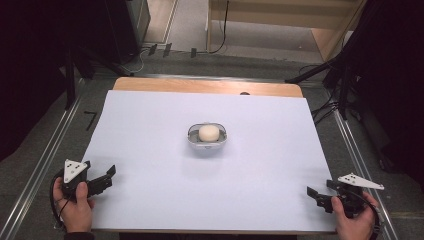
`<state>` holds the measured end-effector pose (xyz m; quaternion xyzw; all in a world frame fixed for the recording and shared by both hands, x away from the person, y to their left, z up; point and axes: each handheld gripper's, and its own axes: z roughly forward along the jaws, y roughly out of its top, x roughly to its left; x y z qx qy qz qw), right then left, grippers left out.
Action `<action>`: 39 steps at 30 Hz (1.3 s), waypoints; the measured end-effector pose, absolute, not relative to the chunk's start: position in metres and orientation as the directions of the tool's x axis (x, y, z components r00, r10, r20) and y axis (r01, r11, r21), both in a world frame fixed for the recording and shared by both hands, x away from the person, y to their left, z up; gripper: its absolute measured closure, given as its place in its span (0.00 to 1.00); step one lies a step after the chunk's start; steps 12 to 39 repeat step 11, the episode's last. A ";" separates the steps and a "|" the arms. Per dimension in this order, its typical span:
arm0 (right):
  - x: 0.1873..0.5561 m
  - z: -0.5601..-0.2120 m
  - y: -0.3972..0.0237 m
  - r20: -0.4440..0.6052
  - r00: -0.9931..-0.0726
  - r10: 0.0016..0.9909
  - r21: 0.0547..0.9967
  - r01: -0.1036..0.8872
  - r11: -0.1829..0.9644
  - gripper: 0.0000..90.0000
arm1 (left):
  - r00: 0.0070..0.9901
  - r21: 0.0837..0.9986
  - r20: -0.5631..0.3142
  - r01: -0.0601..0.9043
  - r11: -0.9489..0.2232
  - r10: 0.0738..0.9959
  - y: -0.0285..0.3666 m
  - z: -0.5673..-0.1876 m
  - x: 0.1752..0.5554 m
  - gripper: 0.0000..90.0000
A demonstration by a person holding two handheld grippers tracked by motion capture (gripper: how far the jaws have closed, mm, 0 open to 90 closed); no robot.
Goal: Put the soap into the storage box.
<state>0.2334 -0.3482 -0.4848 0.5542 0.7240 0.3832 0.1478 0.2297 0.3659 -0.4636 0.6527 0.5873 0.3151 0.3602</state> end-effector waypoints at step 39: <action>0.229 -0.490 -0.357 0.277 -0.355 0.893 0.752 0.658 0.028 0.15 | 0.108 0.839 -0.015 0.542 -0.046 0.994 0.366 -0.464 0.230 0.16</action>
